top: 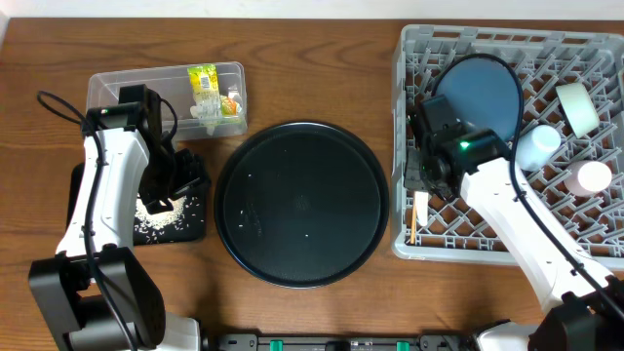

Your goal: Sort waste into correct bins and load items into the dishwasher rack

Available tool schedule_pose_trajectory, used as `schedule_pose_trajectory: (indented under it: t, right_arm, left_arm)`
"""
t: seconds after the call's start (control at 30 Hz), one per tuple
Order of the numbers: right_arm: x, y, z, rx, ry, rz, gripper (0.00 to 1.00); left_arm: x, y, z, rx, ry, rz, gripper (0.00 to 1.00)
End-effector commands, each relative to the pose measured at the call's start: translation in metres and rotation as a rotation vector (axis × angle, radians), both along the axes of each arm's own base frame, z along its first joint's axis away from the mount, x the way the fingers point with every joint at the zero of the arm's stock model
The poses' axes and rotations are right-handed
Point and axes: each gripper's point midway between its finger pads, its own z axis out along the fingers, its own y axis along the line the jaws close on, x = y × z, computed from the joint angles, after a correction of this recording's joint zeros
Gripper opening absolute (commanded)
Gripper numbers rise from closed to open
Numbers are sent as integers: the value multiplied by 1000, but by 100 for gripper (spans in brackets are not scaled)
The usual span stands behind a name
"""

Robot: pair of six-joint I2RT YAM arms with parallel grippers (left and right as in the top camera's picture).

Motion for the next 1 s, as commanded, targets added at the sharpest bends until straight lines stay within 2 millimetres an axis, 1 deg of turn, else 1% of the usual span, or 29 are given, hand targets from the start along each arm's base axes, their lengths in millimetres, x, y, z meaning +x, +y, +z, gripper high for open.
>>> schedule_pose_trajectory:
  t: [0.0, 0.03, 0.13, 0.23, 0.3, 0.37, 0.4, 0.43, 0.47, 0.53, 0.57, 0.6, 0.67, 0.8, 0.87, 0.97]
  right_arm:
    - [-1, -2, -4, -9, 7, 12, 27]
    - [1, -2, -3, -10, 3, 22, 28]
    - [5, 0, -1, -2, -18, 26, 28]
    - [13, 2, 8, 18, -44, 39, 30]
    - [24, 4, 18, 59, -71, 66, 35]
    - [35, 5, 30, 111, -101, 99, 42]
    - [41, 5, 36, 140, -120, 109, 47]
    - [46, 3, 40, 167, -135, 115, 52]
    - [52, 0, 45, 199, -151, 123, 61]
    - [57, -6, 51, 262, -163, 139, 80]
    - [56, -9, 51, 291, -154, 136, 99]
    - [52, -16, 50, 318, -131, 115, 99]
    - [38, -32, 44, 339, -65, 57, 99]
    - [10, -63, 36, 289, 44, -24, 99]
    - [-1, -72, 38, 257, 65, -26, 99]
    - [-12, -75, 49, 225, 15, -4, 99]
  left_arm:
    - [1, 3, 7, 15, -22, 0, 72]
    - [1, 3, 7, 15, -22, 0, 72]
    - [2, 1, 7, 12, -23, -1, 72]
    - [4, -7, 9, 8, -33, -36, 72]
    - [10, -18, 15, 11, -67, -101, 72]
    - [21, -33, 26, 14, -120, -184, 73]
    - [27, -42, 31, 15, -149, -235, 85]
    - [33, -51, 37, 17, -180, -286, 89]
    - [39, -61, 44, 18, -212, -339, 93]
    - [45, -78, 54, 18, -252, -403, 98]
    - [45, -83, 57, 18, -261, -418, 100]
    - [43, -87, 59, 16, -255, -431, 98]
    - [31, -87, 58, 12, -208, -437, 98]
    - [-2, -75, 56, 8, -64, -389, 98]
    - [-11, -66, 58, 35, -47, -362, 98]
    - [-22, -56, 66, 90, -113, -335, 98]
